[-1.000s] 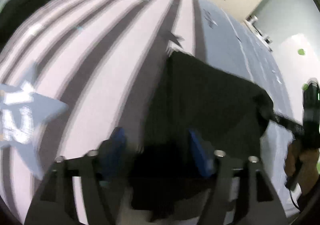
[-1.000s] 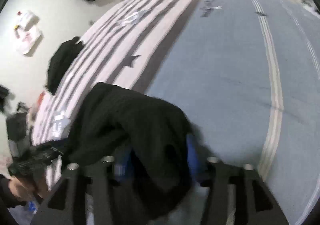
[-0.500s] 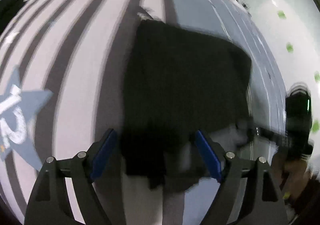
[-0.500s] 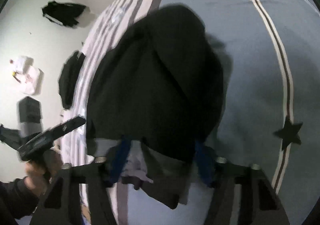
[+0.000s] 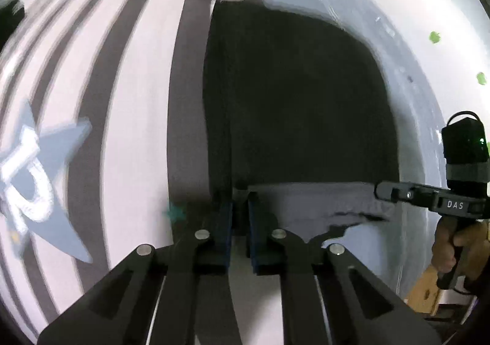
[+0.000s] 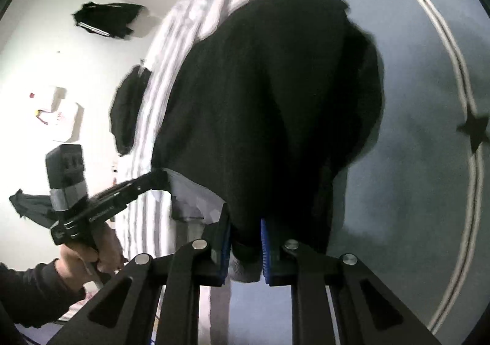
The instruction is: Fold clothes
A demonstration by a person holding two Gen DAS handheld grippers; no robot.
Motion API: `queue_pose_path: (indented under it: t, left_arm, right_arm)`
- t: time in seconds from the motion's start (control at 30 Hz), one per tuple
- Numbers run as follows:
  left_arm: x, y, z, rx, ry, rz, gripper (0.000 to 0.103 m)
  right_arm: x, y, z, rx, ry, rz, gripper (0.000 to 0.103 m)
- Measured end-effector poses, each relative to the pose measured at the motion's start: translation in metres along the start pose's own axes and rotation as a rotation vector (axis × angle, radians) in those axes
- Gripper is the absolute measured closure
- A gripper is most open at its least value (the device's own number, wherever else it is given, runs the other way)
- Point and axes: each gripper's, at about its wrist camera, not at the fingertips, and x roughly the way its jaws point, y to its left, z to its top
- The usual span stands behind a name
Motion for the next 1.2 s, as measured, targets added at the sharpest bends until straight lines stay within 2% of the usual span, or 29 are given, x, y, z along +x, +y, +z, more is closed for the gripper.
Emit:
queue_pose_path:
  t: [0.07,0.1,0.13,0.17,0.23,0.27,0.33,0.4,0.47,0.53,0.57,0.63,0.77,0.9,1.0,1.1,1.13,1.2]
  left_arm:
    - [0.005,0.004,-0.002,-0.019,0.006,0.001,0.085]
    - [0.000,0.004,-0.002,-0.021,-0.008,0.017,0.078]
    - [-0.006,0.005,-0.002,-0.024,-0.022,0.036,0.070]
    - [-0.012,0.006,-0.002,-0.028,-0.037,0.061,0.066]
    - [-0.027,0.006,-0.001,-0.032,-0.080,0.114,0.063]
    - [-0.036,0.005,0.004,-0.021,-0.131,0.137,0.063]
    - [-0.049,-0.004,0.020,0.018,-0.229,0.144,0.063]
    - [-0.052,-0.016,0.047,0.047,-0.307,0.098,0.063]
    - [-0.043,-0.025,0.075,0.072,-0.348,0.045,0.066]
    - [-0.018,-0.039,0.098,0.105,-0.370,0.040,0.097]
    - [-0.005,-0.041,0.103,0.116,-0.367,0.049,0.100]
    - [0.015,-0.043,0.112,0.122,-0.368,0.068,0.101]
    - [0.048,-0.036,0.113,0.117,-0.388,0.097,0.101]
    - [0.025,-0.016,0.100,0.075,-0.393,0.130,0.101]
    - [0.003,-0.004,0.101,0.034,-0.413,0.185,0.101]
    - [-0.015,-0.011,0.111,0.042,-0.470,0.123,0.101]
    - [-0.018,-0.017,0.116,0.053,-0.483,0.092,0.101]
    - [-0.010,-0.035,0.127,0.092,-0.479,0.029,0.101]
  right_arm:
    - [0.013,-0.007,-0.003,0.016,0.003,-0.040,0.088]
    - [0.011,-0.009,-0.003,0.016,-0.002,-0.048,0.086]
    - [0.009,-0.011,-0.004,0.016,-0.006,-0.055,0.078]
    - [0.006,-0.012,-0.005,0.012,-0.012,-0.064,0.072]
    - [-0.009,-0.010,-0.007,-0.012,-0.032,-0.105,0.069]
    - [-0.017,-0.007,-0.008,-0.027,-0.051,-0.136,0.068]
    - [-0.036,0.004,0.001,-0.065,-0.157,-0.208,0.066]
    - [-0.054,0.015,0.014,-0.097,-0.279,-0.264,0.061]
    - [-0.057,0.018,0.032,-0.100,-0.370,-0.260,0.059]
    - [-0.045,0.022,0.057,-0.112,-0.419,-0.271,0.060]
    - [-0.036,0.024,0.069,-0.124,-0.444,-0.277,0.062]
    - [-0.020,0.029,0.085,-0.150,-0.476,-0.307,0.074]
    - [0.020,0.020,0.096,-0.179,-0.504,-0.412,0.075]
    - [0.016,-0.009,0.078,-0.210,-0.528,-0.425,0.076]
    - [0.005,-0.006,0.078,-0.216,-0.503,-0.429,0.076]
    - [-0.011,0.012,0.086,-0.223,-0.548,-0.455,0.076]
    - [-0.017,0.019,0.089,-0.230,-0.577,-0.455,0.072]
    - [-0.018,0.029,0.099,-0.235,-0.604,-0.428,0.072]
